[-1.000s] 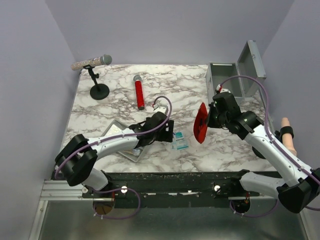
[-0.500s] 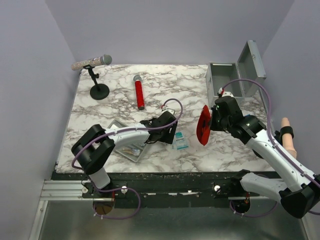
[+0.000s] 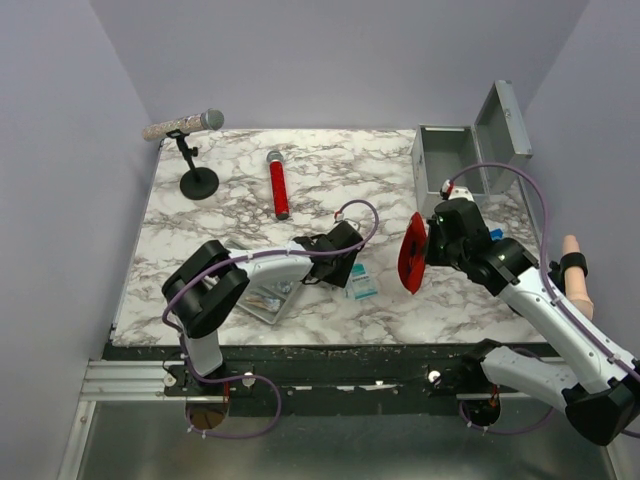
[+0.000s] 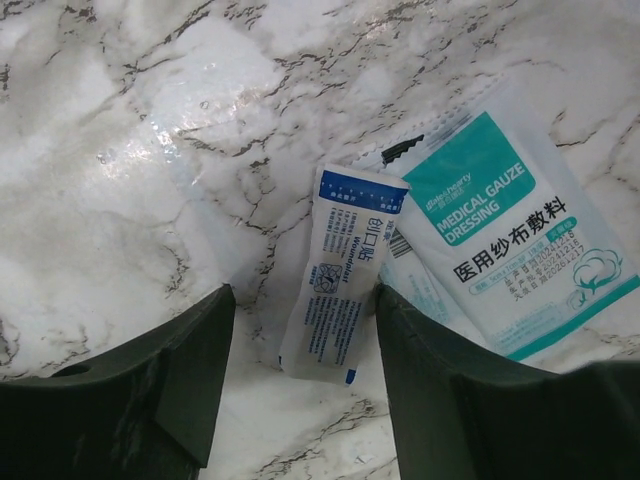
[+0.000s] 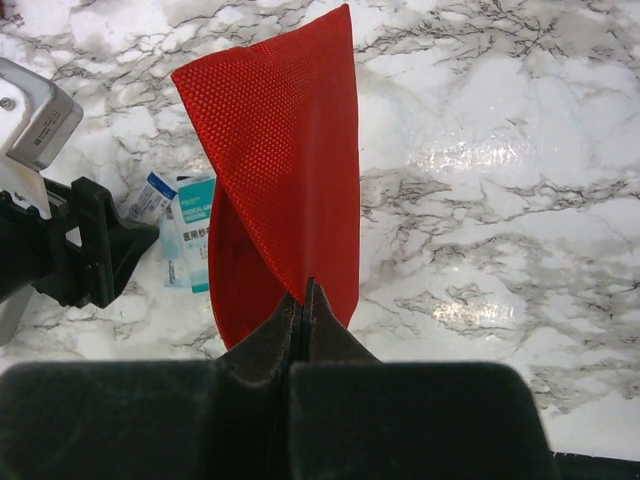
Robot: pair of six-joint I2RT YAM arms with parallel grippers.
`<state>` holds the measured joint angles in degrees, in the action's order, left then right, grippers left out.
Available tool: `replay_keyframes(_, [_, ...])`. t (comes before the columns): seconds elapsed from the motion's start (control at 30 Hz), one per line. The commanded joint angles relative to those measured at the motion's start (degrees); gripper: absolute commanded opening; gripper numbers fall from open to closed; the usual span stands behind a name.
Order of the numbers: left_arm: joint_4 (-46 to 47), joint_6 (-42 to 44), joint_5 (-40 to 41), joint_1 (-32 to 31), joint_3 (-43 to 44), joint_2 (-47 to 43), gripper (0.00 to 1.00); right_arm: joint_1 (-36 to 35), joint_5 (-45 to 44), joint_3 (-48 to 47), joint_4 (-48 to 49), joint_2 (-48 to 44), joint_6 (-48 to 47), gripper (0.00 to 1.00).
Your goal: Organize the medicine kit
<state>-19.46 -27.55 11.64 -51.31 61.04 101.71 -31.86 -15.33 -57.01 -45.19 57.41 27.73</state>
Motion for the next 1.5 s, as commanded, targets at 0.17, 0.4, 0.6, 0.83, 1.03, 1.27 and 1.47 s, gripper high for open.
replay_keyframes(0.17, [-3.0,0.2,-0.1,-0.5,0.3,1.0,0.53,0.2,-1.8,1.1,-1.0,-2.6,-0.6,0.01])
replay_keyframes(0.4, [-1.7,-0.7,0.5,-0.5,-0.8,-4.8,0.46,0.2,-1.0,1.3,-1.0,-2.5,-0.2,0.01])
replay_keyframes(0.6, [1.3,-2.2,-0.2,-0.5,-2.8,-11.1,0.37,0.2,0.7,0.9,0.0,-1.5,0.7,0.01])
replay_keyframes(0.83, [7.5,-7.1,-4.2,-0.4,-5.7,-21.6,0.31,0.2,2.8,-0.3,1.6,0.3,2.5,0.01])
replay_keyframes(1.03, [26.0,-16.5,-10.1,-0.4,-12.3,-32.9,0.31,0.2,5.7,-3.2,3.8,4.3,5.6,0.01])
replay_keyframes(1.27, [39.2,-23.0,-13.4,-0.4,-14.5,-34.8,0.31,0.2,8.7,-7.1,4.0,7.7,8.8,0.01])
replay_keyframes(1.47, [44.3,-28.0,-15.6,-0.6,-14.7,-30.8,0.30,0.2,11.9,-9.3,4.4,8.9,11.0,0.01])
